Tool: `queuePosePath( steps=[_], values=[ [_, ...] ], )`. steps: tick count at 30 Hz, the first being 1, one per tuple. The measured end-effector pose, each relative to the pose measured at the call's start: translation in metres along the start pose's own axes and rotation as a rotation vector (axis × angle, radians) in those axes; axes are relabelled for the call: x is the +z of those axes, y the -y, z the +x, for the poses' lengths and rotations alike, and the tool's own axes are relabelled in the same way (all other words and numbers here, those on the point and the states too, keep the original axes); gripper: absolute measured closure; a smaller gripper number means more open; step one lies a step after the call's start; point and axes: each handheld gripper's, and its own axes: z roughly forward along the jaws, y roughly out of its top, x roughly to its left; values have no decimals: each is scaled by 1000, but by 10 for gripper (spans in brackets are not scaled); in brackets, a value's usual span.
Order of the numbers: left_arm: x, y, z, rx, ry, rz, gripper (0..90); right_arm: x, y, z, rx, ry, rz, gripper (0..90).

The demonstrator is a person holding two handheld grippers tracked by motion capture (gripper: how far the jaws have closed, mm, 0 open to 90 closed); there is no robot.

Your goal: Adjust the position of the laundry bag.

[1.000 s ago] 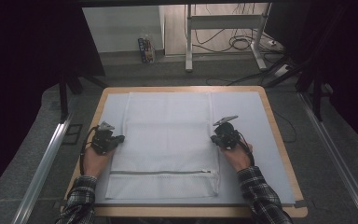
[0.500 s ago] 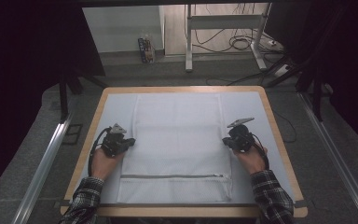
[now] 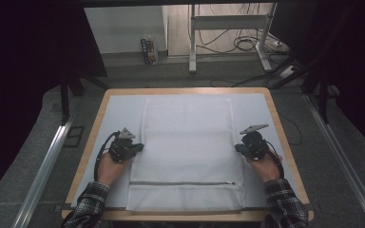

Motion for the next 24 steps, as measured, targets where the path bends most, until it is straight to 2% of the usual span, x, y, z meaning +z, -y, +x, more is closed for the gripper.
queuePosePath(
  steps=[4, 8, 10, 14, 19, 22, 24],
  values=[
    [0, 1, 0, -2, 7, 10, 875, 0, 4, -2, 23, -7, 10, 866],
    [0, 3, 0, 9, 1, 10, 843, 2, 3, 0, 8, 2, 9, 845],
    [-1, 4, 0, 18, -21, 7, 701, 1, 4, -1, 6, 5, -8, 753],
    [-4, 8, 3, 6, -28, -11, 411, 3, 4, -3, 18, -4, -18, 467],
    [-7, 10, 6, 1, -7, -16, 272, 6, 3, 0, 3, -13, -48, 279],
    [-10, 11, 5, 0, 7, -27, 146, 5, 3, 2, -8, -26, -80, 185],
    [-12, 12, 3, 32, 0, -24, 21, 5, 3, 3, -23, -29, -98, 114]
  ],
)
